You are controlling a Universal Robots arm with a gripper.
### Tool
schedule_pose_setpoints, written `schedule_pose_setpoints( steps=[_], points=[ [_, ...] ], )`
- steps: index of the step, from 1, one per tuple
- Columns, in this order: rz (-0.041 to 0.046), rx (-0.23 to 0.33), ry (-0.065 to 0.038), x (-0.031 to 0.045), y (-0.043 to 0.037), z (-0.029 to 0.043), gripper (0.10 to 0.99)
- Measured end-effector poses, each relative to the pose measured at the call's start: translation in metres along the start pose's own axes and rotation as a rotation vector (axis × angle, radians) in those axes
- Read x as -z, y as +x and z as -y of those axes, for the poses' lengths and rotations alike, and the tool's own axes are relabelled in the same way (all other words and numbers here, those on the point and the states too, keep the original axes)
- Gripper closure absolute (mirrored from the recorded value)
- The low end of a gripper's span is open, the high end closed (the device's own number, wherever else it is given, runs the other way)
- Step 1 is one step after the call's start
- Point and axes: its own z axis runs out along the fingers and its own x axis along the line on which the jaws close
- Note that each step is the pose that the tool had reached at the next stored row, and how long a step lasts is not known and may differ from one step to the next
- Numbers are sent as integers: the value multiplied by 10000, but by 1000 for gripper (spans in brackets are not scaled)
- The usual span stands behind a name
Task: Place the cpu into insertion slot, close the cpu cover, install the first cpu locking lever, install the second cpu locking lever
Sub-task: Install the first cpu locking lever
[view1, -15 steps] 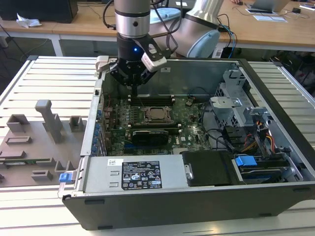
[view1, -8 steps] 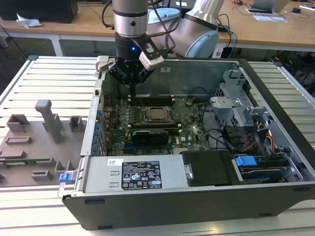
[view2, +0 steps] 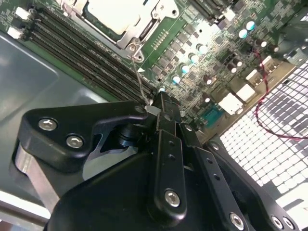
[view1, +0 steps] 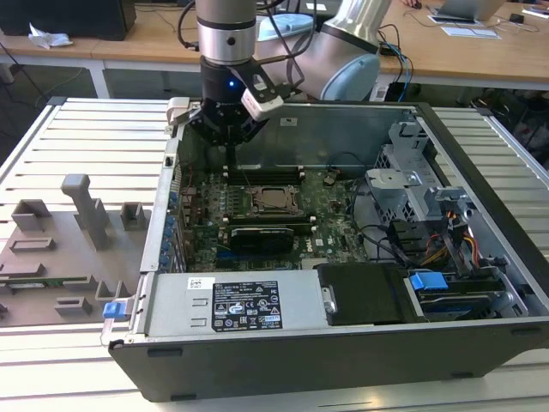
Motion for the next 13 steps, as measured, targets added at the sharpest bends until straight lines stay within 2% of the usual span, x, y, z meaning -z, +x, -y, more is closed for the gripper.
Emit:
schedule_pose_setpoints(
  steps=[8,13],
  points=[
    [-1,-2,5,-8,-84,1,980],
    [-1,-2,8,-9,-212,22,980]
  ],
)
